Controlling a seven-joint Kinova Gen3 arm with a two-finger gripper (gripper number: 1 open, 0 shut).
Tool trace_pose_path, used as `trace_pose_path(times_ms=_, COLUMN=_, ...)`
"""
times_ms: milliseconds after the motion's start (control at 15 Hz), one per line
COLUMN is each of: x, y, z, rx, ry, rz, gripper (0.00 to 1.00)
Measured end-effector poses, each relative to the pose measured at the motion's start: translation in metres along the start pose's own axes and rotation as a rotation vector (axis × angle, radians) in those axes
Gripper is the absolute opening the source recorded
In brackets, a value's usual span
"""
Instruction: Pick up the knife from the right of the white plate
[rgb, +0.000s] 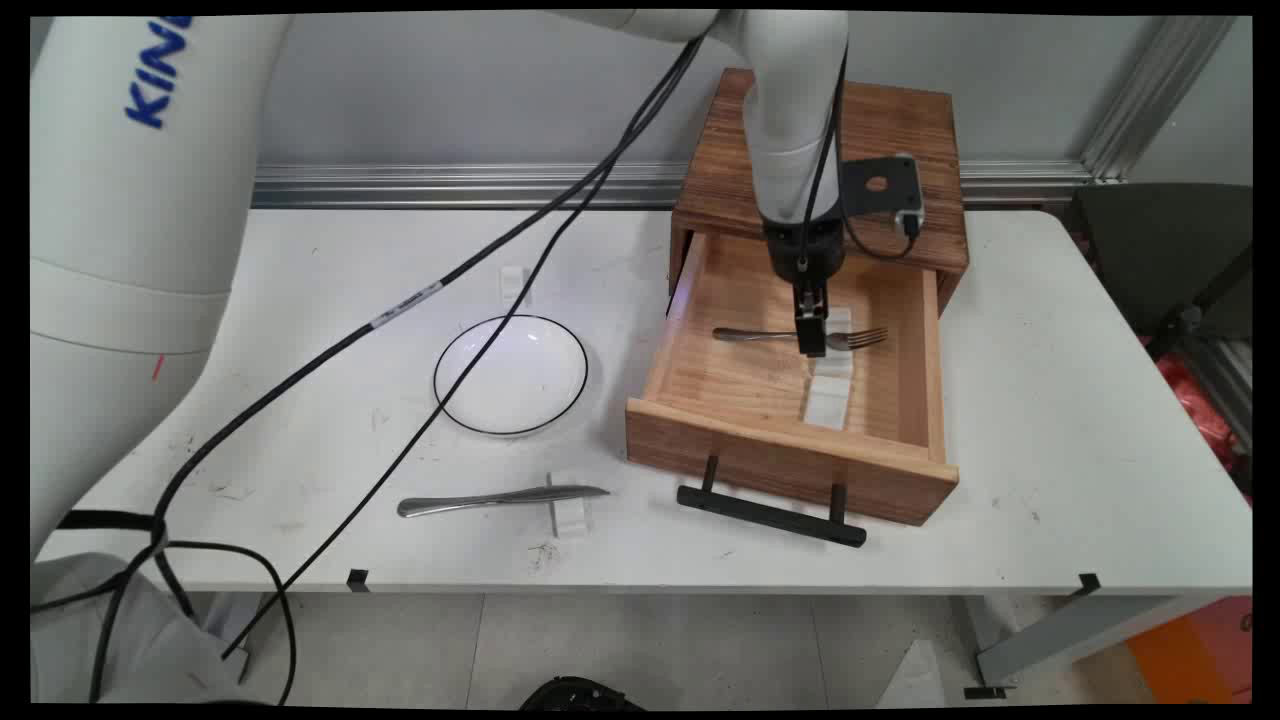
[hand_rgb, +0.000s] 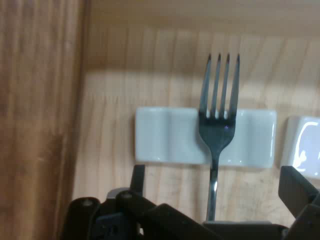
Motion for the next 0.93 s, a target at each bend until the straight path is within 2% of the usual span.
trace_pose_path(times_ms=200, x=-0.001, y=0.0, z=-0.021, rx=-0.012, ry=0.036, rz=-0.02, gripper=1.0)
trace_pose_path(times_ms=400, x=-0.013, y=0.002, z=-0.053, rx=-0.021, ry=0.07, rz=-0.049, gripper=1.0)
trace_pose_path(times_ms=667, x=-0.05, y=0.012, z=-0.098, rx=-0.052, ry=0.12, rz=-0.084, gripper=1.0)
trace_pose_path(times_ms=933, x=-0.088, y=0.021, z=-0.126, rx=-0.065, ry=0.162, rz=-0.124, gripper=1.0)
